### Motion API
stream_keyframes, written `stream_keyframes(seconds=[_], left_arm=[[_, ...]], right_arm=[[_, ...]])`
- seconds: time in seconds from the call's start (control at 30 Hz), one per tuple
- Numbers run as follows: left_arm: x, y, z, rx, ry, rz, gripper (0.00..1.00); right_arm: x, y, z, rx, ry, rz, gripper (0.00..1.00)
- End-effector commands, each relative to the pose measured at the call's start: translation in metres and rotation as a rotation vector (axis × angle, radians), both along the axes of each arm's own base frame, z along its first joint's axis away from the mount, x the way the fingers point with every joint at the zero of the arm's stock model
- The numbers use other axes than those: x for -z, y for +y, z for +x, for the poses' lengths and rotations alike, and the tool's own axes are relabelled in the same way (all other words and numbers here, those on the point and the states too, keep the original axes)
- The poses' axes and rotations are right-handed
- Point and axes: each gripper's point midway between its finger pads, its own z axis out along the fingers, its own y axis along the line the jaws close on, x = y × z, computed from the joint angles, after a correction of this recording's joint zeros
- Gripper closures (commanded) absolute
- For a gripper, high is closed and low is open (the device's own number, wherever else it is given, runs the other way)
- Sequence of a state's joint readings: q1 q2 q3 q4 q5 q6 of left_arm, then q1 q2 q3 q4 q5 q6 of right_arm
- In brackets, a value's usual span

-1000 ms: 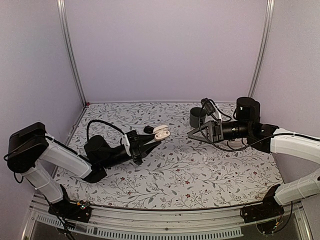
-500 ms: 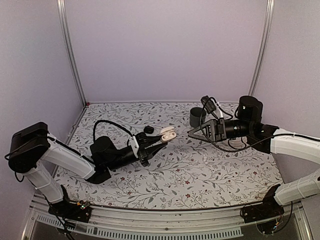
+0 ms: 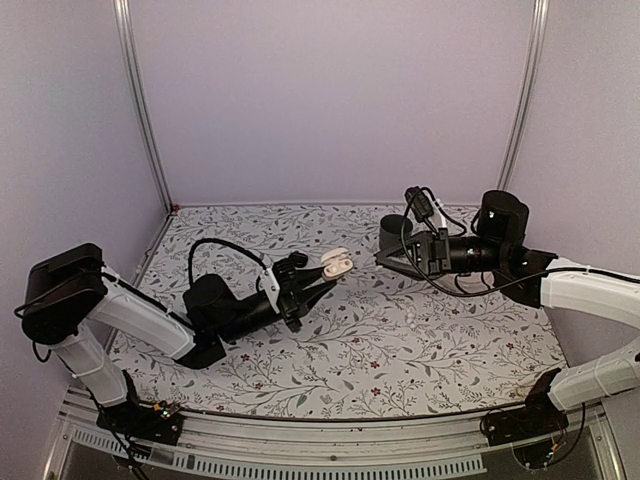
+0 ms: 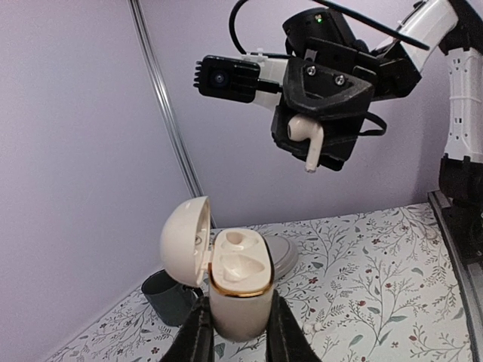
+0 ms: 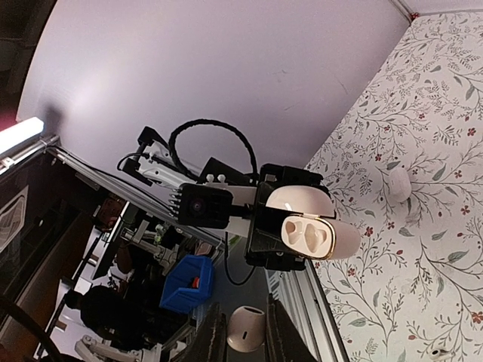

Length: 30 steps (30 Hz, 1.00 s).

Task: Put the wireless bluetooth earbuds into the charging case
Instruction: Insert the left earbud into the left side groove of the charging case.

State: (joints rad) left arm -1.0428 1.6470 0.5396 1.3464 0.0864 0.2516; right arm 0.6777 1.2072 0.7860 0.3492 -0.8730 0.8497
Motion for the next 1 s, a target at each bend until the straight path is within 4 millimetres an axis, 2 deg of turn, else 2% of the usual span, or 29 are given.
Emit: stream_keyframes(seconds=[0.0,0.53,0.73,0.97], left_arm=[[-0.014,0.0,0.0,-0.025,0.005,-0.084,1.0],[-0.016,0.0,0.006,-0.051,0.017,-0.114,1.0],[-0.017,0.001,0.014,-0.092,0.03,-0.122,1.0],[-0.019,-0.003,0.025,-0.158,0.034,-0.147,1.0]], right_arm=[[-0.003,-0.003,0.014,0.084,0.041,0.028,0.83],[0.005,-0.005,0.031,0.192,0.129,0.028,0.83],[0.006,-0.007,0.039,0.238,0.159,0.034,0.83],[-0.006,-0.011,0.051,0.309,0.195,0.082,0.83]])
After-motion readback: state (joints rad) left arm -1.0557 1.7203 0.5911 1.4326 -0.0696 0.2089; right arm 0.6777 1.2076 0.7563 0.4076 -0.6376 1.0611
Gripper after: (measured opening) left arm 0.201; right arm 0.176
